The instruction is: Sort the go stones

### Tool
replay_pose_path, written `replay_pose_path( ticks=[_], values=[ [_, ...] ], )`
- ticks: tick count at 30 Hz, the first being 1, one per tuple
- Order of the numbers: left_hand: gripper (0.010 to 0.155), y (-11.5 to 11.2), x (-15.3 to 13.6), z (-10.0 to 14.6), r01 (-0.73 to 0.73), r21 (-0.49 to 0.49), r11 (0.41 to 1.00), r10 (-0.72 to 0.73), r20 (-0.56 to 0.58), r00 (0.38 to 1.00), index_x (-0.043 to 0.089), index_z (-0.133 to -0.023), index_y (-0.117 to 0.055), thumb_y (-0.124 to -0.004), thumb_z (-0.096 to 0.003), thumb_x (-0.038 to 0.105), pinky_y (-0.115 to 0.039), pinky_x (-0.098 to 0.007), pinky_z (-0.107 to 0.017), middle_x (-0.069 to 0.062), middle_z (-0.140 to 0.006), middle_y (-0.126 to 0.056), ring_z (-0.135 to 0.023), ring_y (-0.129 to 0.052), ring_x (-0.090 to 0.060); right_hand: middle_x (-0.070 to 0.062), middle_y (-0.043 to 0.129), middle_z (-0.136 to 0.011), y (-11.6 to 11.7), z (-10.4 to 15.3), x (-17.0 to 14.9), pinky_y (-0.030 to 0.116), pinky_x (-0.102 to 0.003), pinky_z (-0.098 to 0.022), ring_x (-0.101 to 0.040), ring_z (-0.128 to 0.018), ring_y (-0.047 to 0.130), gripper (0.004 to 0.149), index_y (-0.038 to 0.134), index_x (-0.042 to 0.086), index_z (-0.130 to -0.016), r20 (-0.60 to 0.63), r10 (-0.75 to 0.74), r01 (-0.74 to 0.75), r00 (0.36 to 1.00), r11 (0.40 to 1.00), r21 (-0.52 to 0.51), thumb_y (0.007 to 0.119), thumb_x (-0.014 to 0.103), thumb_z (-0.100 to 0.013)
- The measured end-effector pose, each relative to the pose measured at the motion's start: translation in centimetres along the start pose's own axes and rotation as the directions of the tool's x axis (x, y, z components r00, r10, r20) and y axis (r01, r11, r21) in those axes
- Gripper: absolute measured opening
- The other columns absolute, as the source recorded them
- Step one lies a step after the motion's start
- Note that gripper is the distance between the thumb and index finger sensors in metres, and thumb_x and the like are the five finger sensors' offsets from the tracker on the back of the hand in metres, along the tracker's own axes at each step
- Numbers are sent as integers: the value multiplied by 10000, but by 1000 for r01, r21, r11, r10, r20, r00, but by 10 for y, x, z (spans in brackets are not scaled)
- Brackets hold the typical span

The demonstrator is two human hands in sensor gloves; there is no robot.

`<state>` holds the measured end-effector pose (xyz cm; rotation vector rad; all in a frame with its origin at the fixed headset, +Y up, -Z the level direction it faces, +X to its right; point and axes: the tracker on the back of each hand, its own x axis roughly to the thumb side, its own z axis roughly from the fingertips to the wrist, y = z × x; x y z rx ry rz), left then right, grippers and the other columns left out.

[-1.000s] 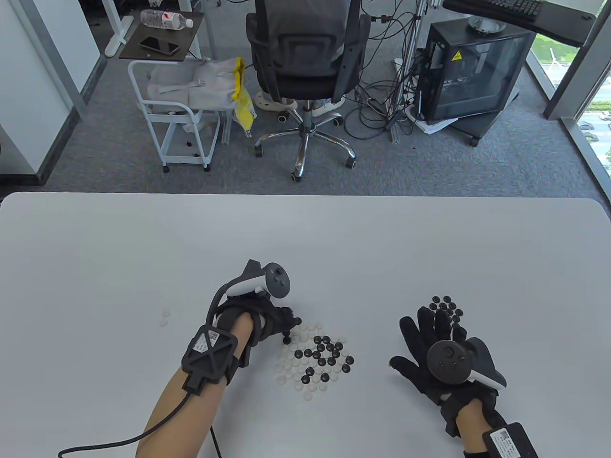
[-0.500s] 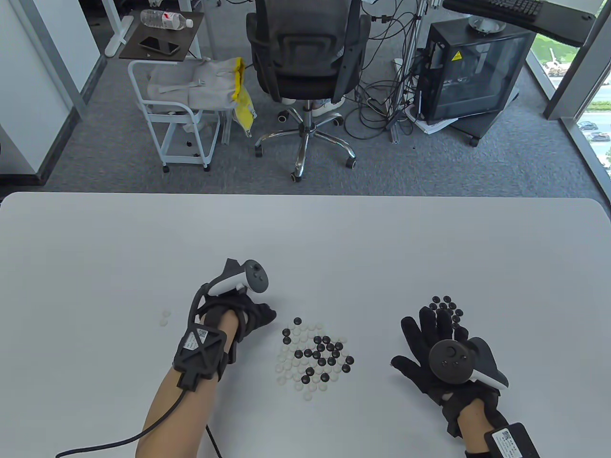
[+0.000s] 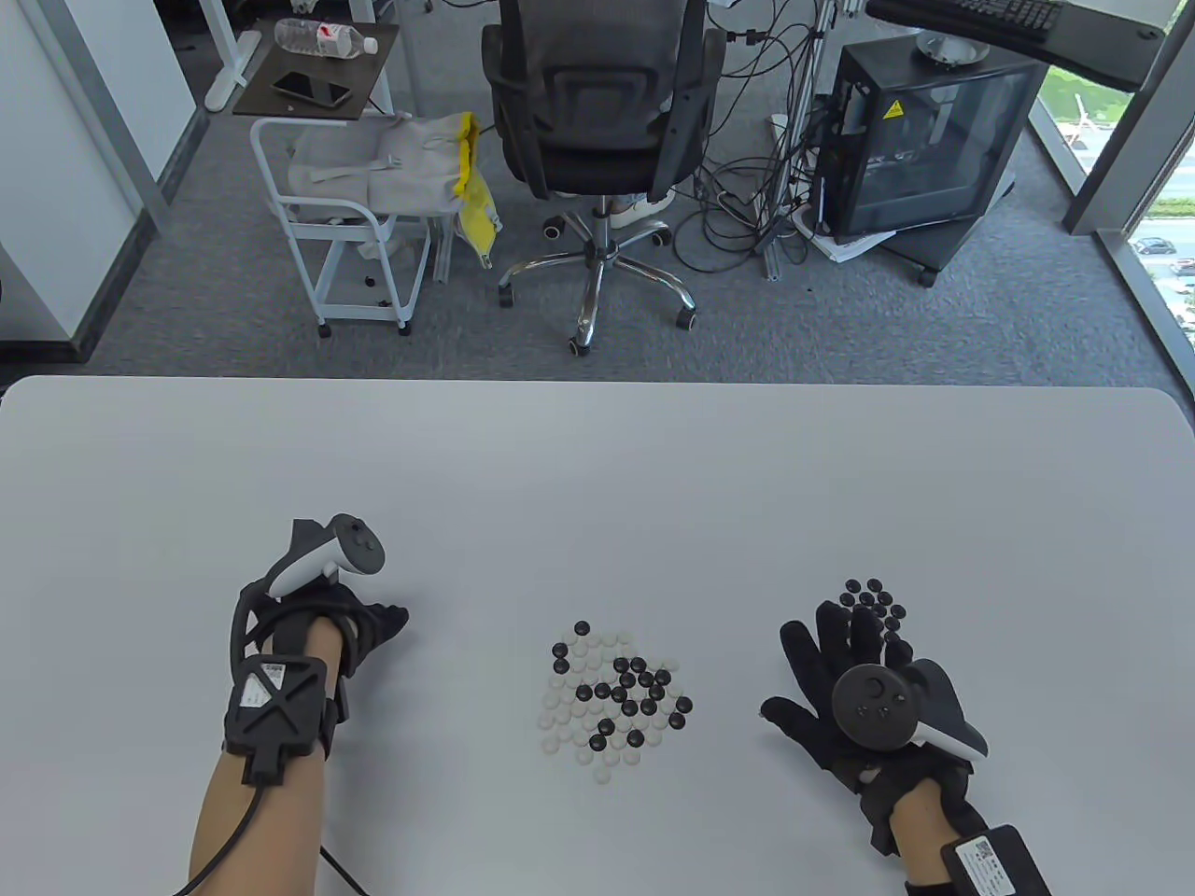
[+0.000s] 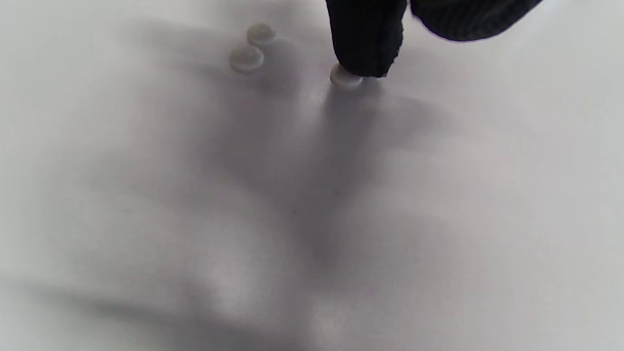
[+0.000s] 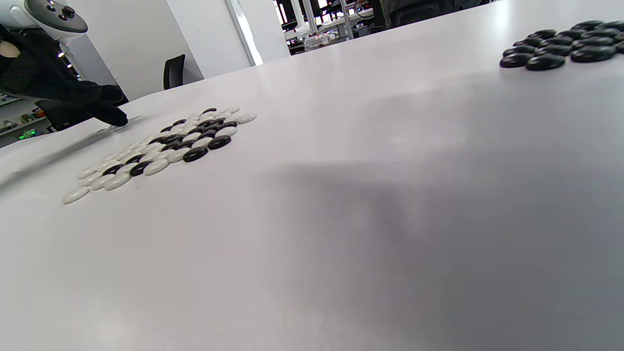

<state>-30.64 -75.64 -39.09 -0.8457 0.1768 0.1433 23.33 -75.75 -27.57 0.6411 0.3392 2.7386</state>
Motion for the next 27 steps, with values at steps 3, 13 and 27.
replay_pose_path(
  ticks=[3,13,27],
  values=[
    [693,-1,-12,0,-32,4,999,32,-8,999,346,-1131,-602,-512,-484,577,17,-812,-523,-165,-1139,99,-933,175,-522,-466,11,-1098,0,0,0,87,-894,-542,-691,-902,-52,833,206,-34,-1188,-2,3,-3,1000,1000,3,531,514,-652],
    [713,-1,-31,-1,-82,16,996,83,-57,995,340,-1156,-530,-508,-486,583,25,-813,-527,-170,-1128,135,-927,195,-523,-465,10,-1098,1,-1,1,88,-895,-542,-690,-902,-52,830,205,-34,-1188,-8,-1,2,1000,1000,8,530,513,-653],
    [690,-9,71,29,168,77,983,-182,247,952,322,-1135,-605,-522,-499,578,-22,-822,-552,-202,-1164,55,-956,136,-539,-465,12,-1099,0,-1,1,89,-896,-543,-690,-904,-51,830,205,-33,-1188,-7,-5,5,1000,1000,8,530,513,-653]
  ],
)
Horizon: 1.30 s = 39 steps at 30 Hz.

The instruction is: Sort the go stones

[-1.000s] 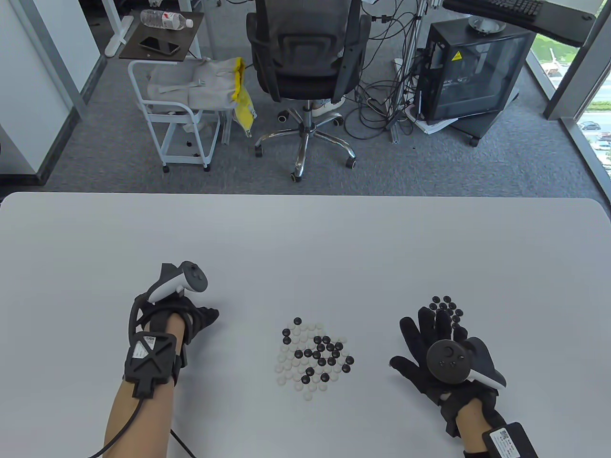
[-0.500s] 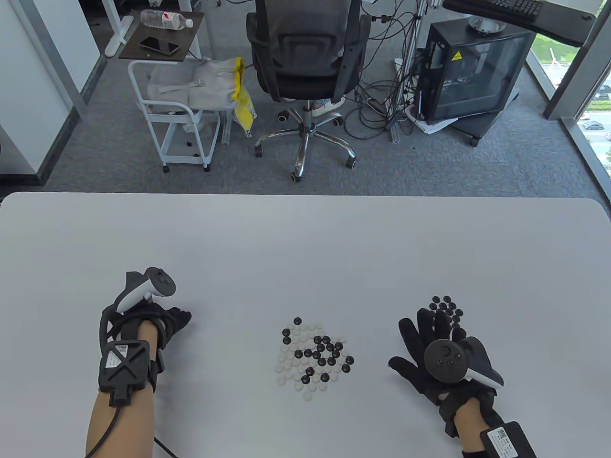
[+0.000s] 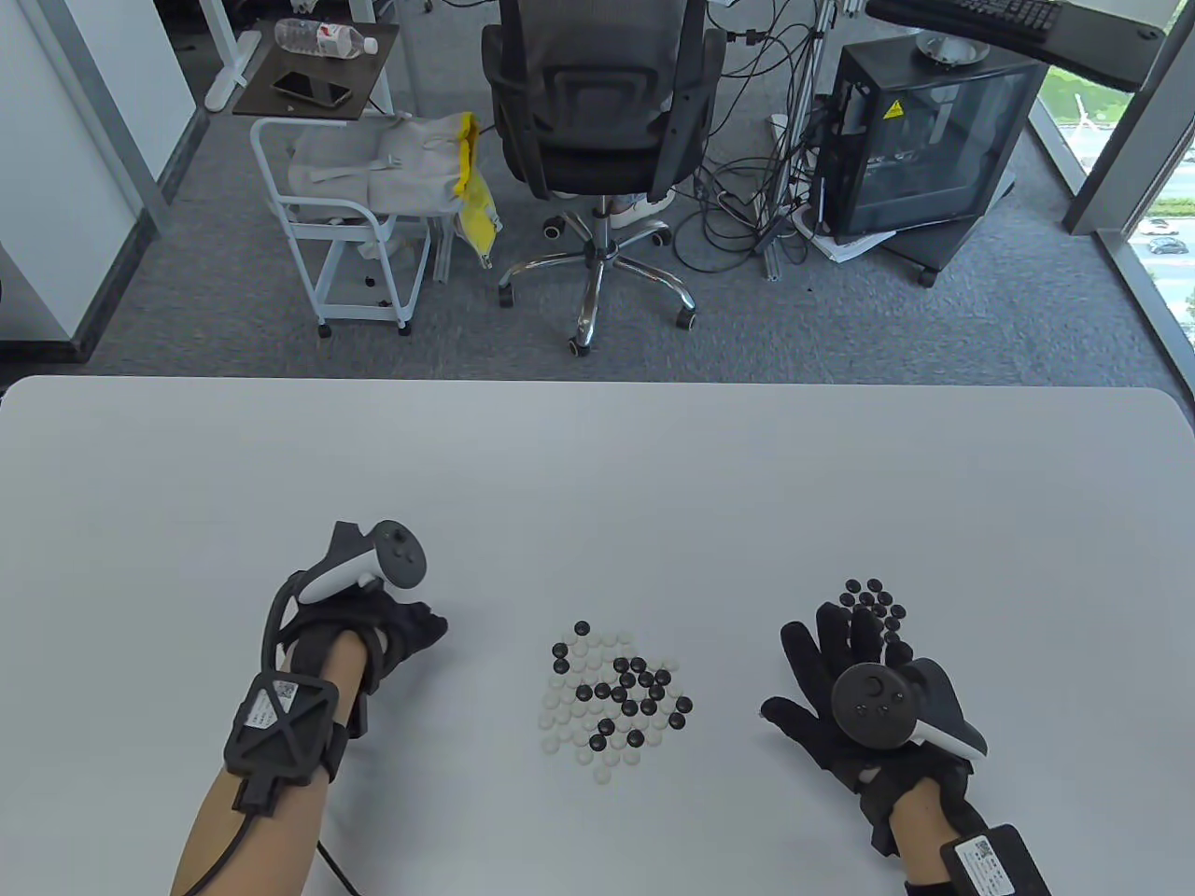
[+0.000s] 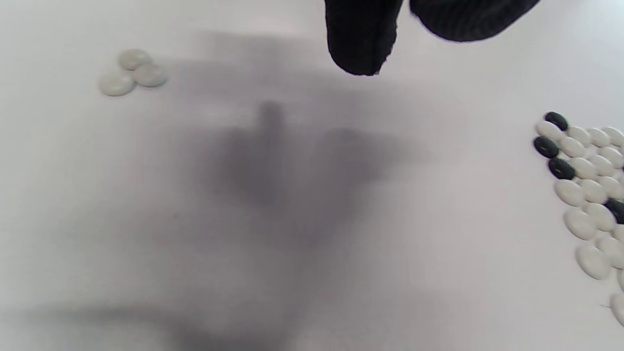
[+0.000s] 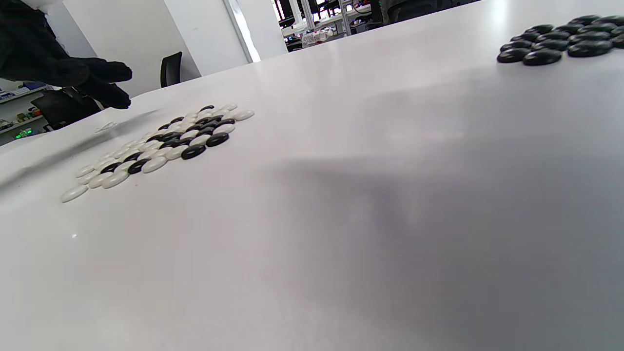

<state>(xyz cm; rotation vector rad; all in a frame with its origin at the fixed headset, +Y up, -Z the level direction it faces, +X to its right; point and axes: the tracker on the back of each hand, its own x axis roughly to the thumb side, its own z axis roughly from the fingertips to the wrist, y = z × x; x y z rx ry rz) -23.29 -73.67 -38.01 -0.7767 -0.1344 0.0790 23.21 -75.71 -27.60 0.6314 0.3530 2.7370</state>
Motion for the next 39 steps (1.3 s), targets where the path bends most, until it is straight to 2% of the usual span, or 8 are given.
replay_pose_path(
  ticks=[4,10,17,22,26,29,34,39],
  values=[
    [683,-4,46,-5,50,-25,998,-46,132,990,321,-1130,-614,-528,-502,573,-54,-827,-563,-207,-1169,27,-963,110,-545,-465,11,-1099,0,0,1,90,-896,-543,-690,-905,-51,832,203,-32,-1188,5,0,0,1000,1000,-4,532,514,-652],
    [688,-9,88,-20,101,-34,994,-91,223,971,325,-1144,-556,-524,-503,571,-49,-827,-561,-216,-1163,43,-958,118,-546,-465,11,-1099,0,1,0,90,-896,-544,-691,-904,-50,830,205,-35,-1188,2,-4,4,1000,1000,-1,531,511,-654],
    [694,-18,109,-37,138,-59,989,-121,231,965,348,-1156,-476,-516,-501,573,-33,-827,-554,-216,-1145,86,-940,150,-542,-465,12,-1099,-1,2,-1,91,-897,-545,-692,-904,-50,831,204,-34,-1188,0,-7,7,1000,1000,-3,531,512,-654],
    [691,-22,112,-44,142,-66,988,-123,226,966,358,-1155,-461,-510,-499,570,-28,-826,-550,-214,-1137,100,-934,159,-540,-466,12,-1098,-2,2,-2,92,-897,-545,-690,-905,-50,830,204,-34,-1188,0,-9,9,1000,1000,-3,531,512,-655],
    [685,-19,99,-44,116,-66,991,-102,187,977,359,-1151,-481,-511,-500,569,-25,-824,-552,-208,-1142,92,-937,157,-537,-464,11,-1099,-2,3,-2,92,-897,-544,-690,-905,-49,827,205,-32,-1188,0,-9,9,1000,1000,-5,530,511,-656],
    [683,-11,76,-45,87,-59,994,-80,114,990,359,-1149,-503,-511,-499,570,-22,-824,-553,-205,-1144,89,-938,158,-535,-461,10,-1100,-2,3,-3,92,-897,-545,-691,-904,-49,830,206,-33,-1188,-1,-12,12,1000,1000,-7,532,512,-654],
    [683,0,14,-46,-117,-45,992,116,-27,993,349,-1147,-522,-512,-499,569,-14,-823,-553,-201,-1143,96,-936,167,-536,-465,10,-1099,-2,4,-3,92,-898,-544,-692,-904,-50,832,205,-33,-1188,-4,-15,15,1000,1000,-5,532,513,-653],
    [680,2,-32,-39,-215,-16,976,211,-141,967,352,-1147,-514,-510,-503,570,-1,-822,-548,-201,-1142,107,-935,177,-535,-465,10,-1101,-3,4,-5,82,-899,-538,-691,-904,-54,832,206,-32,-1190,1,-35,35,999,999,-17,510,519,-645]
  ],
)
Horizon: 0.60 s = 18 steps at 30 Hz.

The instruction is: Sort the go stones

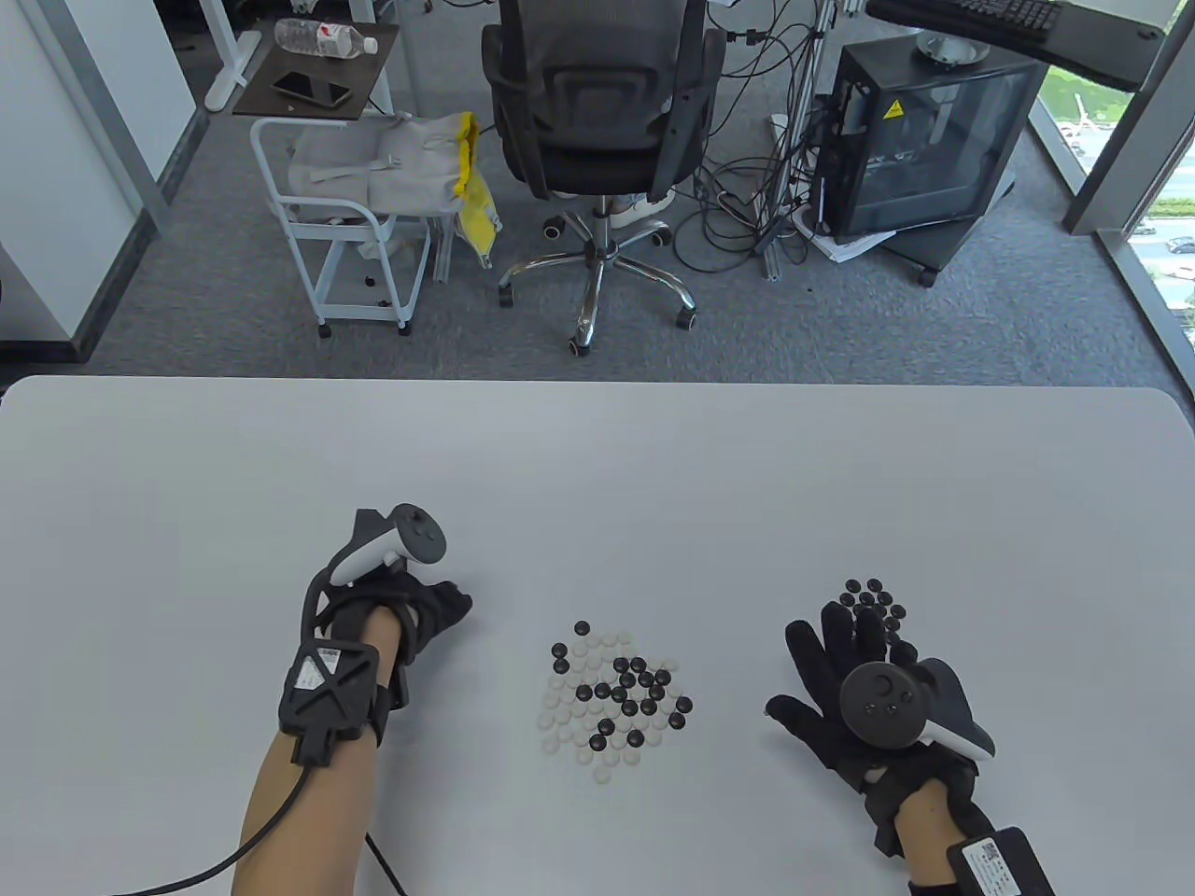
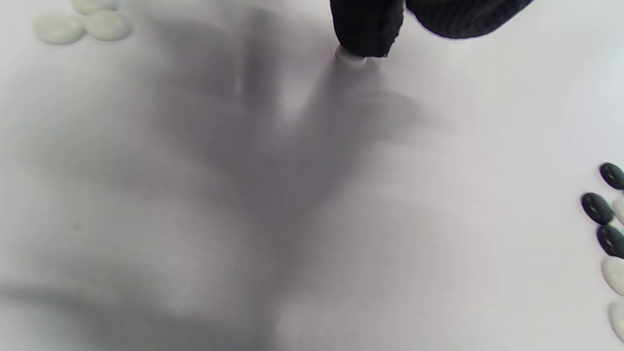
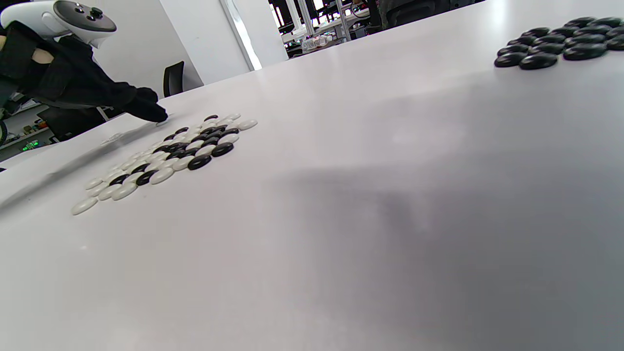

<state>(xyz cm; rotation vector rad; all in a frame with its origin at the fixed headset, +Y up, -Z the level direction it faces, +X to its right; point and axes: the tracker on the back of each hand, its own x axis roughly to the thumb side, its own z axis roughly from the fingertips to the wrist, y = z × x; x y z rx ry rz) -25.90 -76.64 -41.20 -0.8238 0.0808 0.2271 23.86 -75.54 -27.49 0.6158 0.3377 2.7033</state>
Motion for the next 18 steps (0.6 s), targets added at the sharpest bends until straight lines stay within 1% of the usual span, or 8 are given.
replay_pose_path(
  ticks=[2,7,15,18],
  values=[
    [676,2,-18,2,-7,10,1000,8,-43,999,359,-1145,-502,-510,-503,571,2,-821,-547,-201,-1143,107,-936,178,-534,-466,10,-1101,0,1,-1,76,-897,-532,-690,-903,-56,835,203,-35,-1189,-14,16,-16,1000,1000,-1,515,518,-648],
    [684,6,-44,9,-27,29,999,30,-117,993,350,-1149,-516,-506,-502,572,12,-819,-544,-190,-1137,126,-932,192,-530,-468,12,-1102,0,1,-3,68,-894,-526,-691,-901,-59,836,199,-34,-1189,-14,12,-12,1000,1000,1,510,521,-647],
    [687,8,-64,14,-28,38,999,35,-199,979,353,-1153,-501,-505,-502,572,24,-816,-539,-179,-1133,141,-932,201,-525,-468,10,-1101,-1,1,-4,67,-893,-526,-691,-900,-59,839,194,-35,-1188,-22,7,-6,1000,1000,10,510,522,-646],
    [691,8,-70,15,-48,37,998,54,-208,977,349,-1155,-501,-504,-502,574,24,-816,-541,-177,-1132,144,-931,203,-525,-467,11,-1102,-2,1,-4,67,-894,-526,-691,-900,-60,840,192,-36,-1188,-20,4,-4,1000,1000,9,508,522,-647]
  ],
)
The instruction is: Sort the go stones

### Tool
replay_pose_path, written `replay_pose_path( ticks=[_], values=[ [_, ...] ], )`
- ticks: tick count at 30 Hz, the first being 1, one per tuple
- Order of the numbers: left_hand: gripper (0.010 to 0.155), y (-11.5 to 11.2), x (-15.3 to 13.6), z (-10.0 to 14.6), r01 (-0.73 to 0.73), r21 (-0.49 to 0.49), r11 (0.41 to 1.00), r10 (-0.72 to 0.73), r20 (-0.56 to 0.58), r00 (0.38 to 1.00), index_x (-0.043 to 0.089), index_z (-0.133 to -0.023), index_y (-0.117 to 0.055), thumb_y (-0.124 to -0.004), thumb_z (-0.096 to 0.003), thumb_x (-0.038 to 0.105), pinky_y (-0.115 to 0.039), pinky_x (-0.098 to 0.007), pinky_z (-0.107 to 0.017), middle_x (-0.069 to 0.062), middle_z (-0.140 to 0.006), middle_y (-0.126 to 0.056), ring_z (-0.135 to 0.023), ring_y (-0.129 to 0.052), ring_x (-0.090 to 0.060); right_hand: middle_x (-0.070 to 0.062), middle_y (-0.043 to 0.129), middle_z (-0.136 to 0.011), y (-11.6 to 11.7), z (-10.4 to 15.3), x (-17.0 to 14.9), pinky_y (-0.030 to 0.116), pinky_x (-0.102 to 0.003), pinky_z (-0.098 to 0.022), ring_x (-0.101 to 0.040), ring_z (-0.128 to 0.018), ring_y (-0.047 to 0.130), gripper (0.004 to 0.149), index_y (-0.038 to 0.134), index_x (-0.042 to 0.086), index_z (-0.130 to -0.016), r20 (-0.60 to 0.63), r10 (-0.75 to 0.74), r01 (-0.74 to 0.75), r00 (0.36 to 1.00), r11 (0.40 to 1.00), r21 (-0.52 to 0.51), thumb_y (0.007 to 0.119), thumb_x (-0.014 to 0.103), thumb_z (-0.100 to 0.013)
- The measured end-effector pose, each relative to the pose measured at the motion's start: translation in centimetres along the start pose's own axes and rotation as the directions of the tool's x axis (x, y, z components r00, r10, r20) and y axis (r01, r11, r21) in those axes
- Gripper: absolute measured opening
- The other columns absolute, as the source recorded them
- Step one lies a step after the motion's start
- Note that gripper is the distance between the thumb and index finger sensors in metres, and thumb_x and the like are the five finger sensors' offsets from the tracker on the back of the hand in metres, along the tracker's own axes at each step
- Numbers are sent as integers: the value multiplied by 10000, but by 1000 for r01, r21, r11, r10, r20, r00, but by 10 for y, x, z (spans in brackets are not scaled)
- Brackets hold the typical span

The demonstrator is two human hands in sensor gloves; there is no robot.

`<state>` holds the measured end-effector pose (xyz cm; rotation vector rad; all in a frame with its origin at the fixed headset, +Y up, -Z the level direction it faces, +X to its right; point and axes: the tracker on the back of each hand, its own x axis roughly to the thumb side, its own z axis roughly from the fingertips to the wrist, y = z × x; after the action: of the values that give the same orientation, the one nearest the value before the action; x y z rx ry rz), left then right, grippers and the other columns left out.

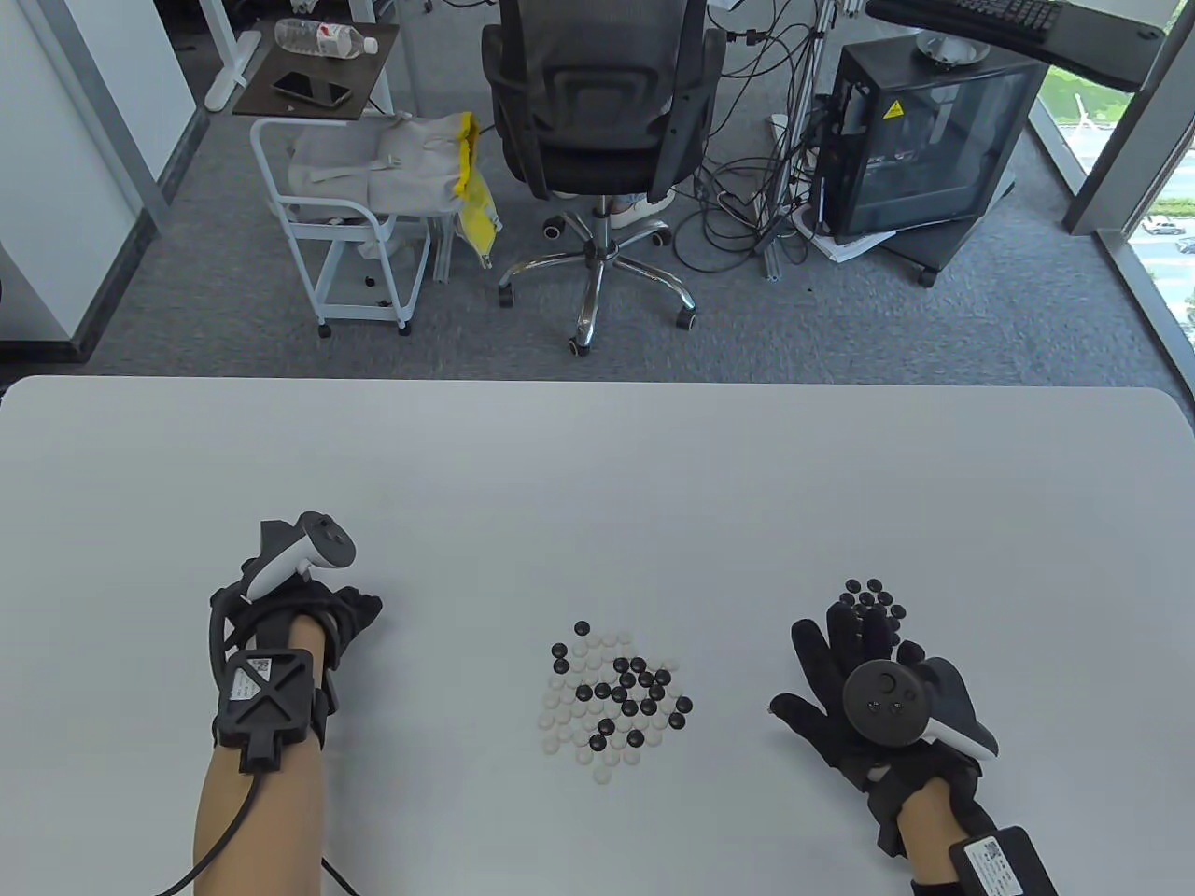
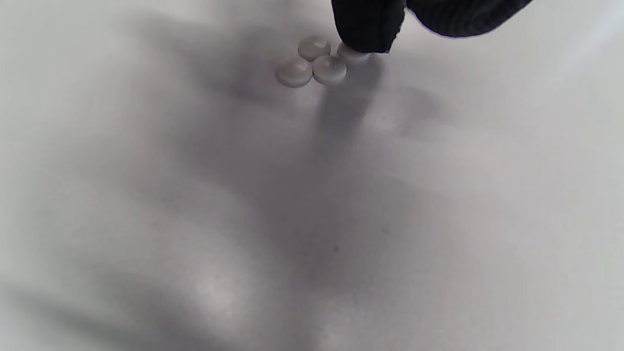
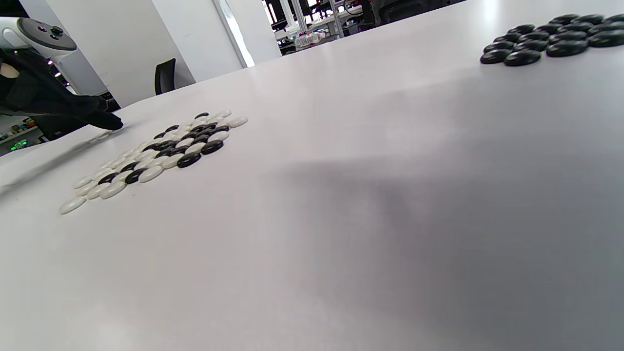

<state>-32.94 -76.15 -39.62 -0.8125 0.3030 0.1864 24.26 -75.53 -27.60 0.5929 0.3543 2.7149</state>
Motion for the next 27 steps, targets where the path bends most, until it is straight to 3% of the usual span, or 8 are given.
replay_pose_path(
  ticks=[7,14,20,27],
  values=[
    [702,1,10,7,57,17,998,-58,24,998,339,-1161,-499,-504,-499,575,29,-815,-537,-177,-1128,154,-927,211,-524,-469,11,-1101,-1,0,0,69,-894,-527,-691,-901,-60,842,189,-39,-1187,-3,-2,2,1000,1000,0,510,521,-646],
    [698,-4,85,38,218,71,973,-229,246,942,321,-1151,-566,-510,-503,575,-14,-821,-554,-202,-1156,87,-947,161,-539,-470,11,-1100,0,-1,1,67,-893,-527,-690,-900,-59,840,191,-39,-1186,-4,6,-6,1000,1000,8,511,520,-647],
    [683,-29,159,57,306,85,948,-306,494,814,326,-1143,-567,-520,-507,568,-45,-825,-571,-208,-1163,56,-958,132,-540,-469,9,-1100,0,-1,2,67,-893,-527,-691,-899,-62,843,191,-37,-1187,-1,5,-5,1000,1000,4,512,522,-645],
    [682,-59,219,63,390,97,916,-370,583,723,337,-1148,-531,-513,-506,565,-43,-825,-573,-210,-1159,70,-954,142,-539,-468,9,-1101,1,-1,2,67,-893,-527,-691,-900,-61,839,191,-37,-1188,0,5,-5,1000,1000,3,511,519,-648]
  ],
)
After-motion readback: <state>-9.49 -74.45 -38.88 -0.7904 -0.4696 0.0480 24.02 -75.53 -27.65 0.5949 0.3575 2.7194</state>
